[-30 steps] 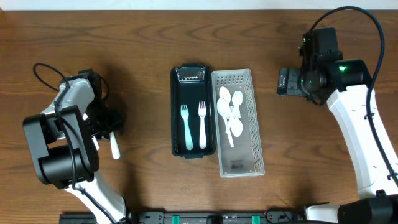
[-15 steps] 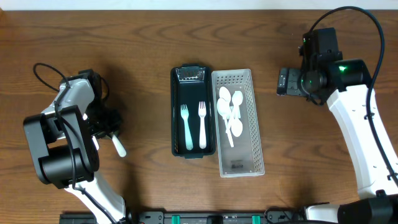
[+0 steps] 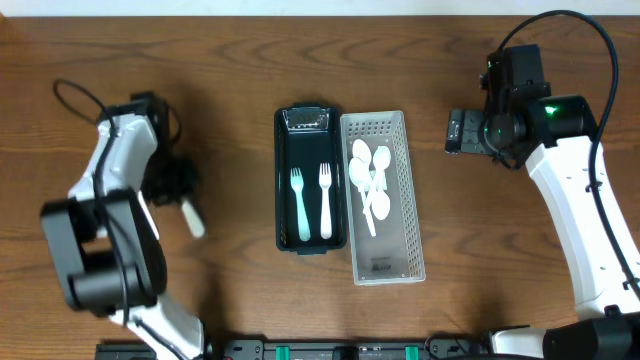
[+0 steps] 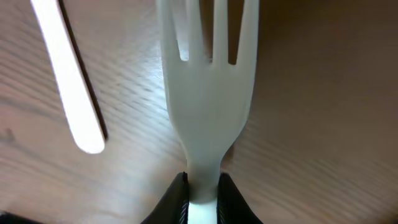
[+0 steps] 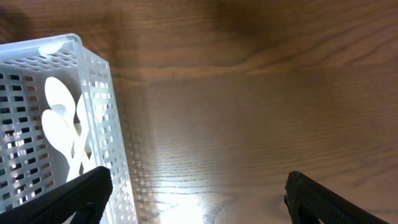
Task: Pack container
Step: 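Carry the white fork with left gripper into the black tray and release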
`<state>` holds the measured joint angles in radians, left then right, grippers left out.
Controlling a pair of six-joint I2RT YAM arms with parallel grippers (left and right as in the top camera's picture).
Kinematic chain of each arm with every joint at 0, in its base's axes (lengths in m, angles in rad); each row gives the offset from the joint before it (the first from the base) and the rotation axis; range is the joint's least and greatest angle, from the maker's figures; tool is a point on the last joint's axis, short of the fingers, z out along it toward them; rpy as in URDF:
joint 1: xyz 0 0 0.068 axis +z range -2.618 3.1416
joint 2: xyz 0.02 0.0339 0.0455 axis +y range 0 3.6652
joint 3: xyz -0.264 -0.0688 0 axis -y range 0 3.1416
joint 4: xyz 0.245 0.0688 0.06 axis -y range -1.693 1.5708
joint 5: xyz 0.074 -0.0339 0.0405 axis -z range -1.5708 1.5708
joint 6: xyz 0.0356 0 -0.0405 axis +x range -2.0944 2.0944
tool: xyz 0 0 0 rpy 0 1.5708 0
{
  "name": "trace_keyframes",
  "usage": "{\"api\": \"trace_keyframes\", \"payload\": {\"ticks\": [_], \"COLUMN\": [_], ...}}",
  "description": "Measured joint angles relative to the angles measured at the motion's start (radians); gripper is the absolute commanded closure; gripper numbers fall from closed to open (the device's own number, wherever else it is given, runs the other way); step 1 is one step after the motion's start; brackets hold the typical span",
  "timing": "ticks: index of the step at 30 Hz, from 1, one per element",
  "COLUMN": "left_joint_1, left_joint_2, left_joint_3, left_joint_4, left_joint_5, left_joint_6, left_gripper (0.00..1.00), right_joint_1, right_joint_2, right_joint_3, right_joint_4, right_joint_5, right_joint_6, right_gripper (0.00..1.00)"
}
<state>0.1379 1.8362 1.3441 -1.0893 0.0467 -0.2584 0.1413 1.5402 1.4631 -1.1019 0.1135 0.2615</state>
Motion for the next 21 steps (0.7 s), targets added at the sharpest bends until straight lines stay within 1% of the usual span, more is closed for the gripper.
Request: {"api": "trace_keyframes", "payload": {"ticks": [5, 6, 9, 12, 15, 17, 21], "left_joint_1": [-0.195, -0.228, -0.381, -0.5, -0.58, -0.609, -0.618], "left_joint_2": [-0.213, -0.24, -0.304, -0.297, -0.251, -0.203, -0.089], "left_joint_3": [0.088, 0.093, 0.098, 0.098, 0.098, 0.098, 0.097], "left_joint_4": [0.025, 0.034, 0.079, 0.114, 0.16, 0.179, 0.2], "left_joint_5": [0.045, 0.049, 0.061, 0.069, 0.07, 0.071, 0.07], "left_joint_6": [-0.037, -0.042, -0.065, -0.079, -0.082, -0.083, -0.085], "left_gripper": [0.94, 0.94, 0.94, 0.94, 0.94, 0.94, 0.94], "right_joint_1": [0.0, 0.0, 0.0, 0.0, 0.0, 0.0, 0.0], "right_joint_2": [0.0, 0.0, 0.0, 0.0, 0.0, 0.0, 0.0], "right_joint_3": [0.0, 0.0, 0.0, 0.0, 0.0, 0.0, 0.0], "right_joint_4": [0.007, 0.007, 0.007, 0.009, 0.012, 0.012, 0.01], "right_joint_5": [0.0, 0.0, 0.0, 0.0, 0.0, 0.0, 0.0], "right_joint_6": [0.0, 0.0, 0.0, 0.0, 0.0, 0.0, 0.0], "right_gripper": [0.08, 0.08, 0.08, 0.08, 0.08, 0.08, 0.08]}}
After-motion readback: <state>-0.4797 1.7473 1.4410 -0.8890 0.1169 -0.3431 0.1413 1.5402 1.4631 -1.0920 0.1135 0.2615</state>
